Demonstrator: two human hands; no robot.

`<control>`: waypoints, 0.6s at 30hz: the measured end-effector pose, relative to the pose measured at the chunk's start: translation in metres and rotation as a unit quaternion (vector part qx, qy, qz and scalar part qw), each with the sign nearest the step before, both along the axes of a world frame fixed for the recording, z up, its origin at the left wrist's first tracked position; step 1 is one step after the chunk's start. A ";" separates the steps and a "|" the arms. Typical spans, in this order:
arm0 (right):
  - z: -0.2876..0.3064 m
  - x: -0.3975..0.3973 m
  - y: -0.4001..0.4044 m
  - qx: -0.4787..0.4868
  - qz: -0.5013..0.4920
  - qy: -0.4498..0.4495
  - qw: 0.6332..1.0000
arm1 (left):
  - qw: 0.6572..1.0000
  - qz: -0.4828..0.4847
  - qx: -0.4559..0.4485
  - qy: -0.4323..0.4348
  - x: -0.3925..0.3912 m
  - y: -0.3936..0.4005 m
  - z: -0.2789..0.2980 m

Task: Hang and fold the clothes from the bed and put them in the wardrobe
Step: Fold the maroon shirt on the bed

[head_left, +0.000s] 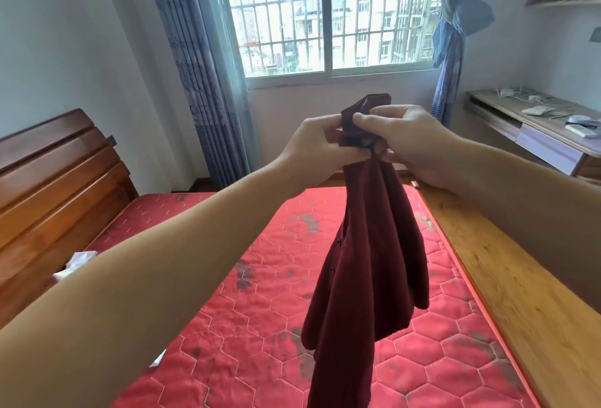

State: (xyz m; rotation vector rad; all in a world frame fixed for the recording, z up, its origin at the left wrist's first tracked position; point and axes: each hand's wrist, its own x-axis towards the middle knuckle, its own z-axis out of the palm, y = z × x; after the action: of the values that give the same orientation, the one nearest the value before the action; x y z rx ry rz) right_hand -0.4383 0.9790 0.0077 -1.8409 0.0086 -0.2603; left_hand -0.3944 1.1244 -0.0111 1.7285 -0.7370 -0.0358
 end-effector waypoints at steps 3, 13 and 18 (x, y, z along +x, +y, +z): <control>-0.010 -0.001 -0.009 -0.054 -0.024 -0.078 0.995 | 0.997 0.020 -0.053 0.046 0.009 -0.003 -0.004; -0.048 0.002 -0.036 -0.045 0.125 0.100 0.986 | 0.981 -0.108 -0.024 0.157 0.030 0.030 0.007; -0.043 0.000 -0.025 -0.065 0.125 0.040 0.989 | 0.982 -0.065 -0.043 0.172 0.039 0.040 -0.003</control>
State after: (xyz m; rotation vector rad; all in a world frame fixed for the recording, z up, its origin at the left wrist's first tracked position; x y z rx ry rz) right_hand -0.4384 0.9543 -0.0356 -1.9579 -0.1852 -0.0106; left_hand -0.3558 1.1643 -0.0138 1.5382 -0.5839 -0.3781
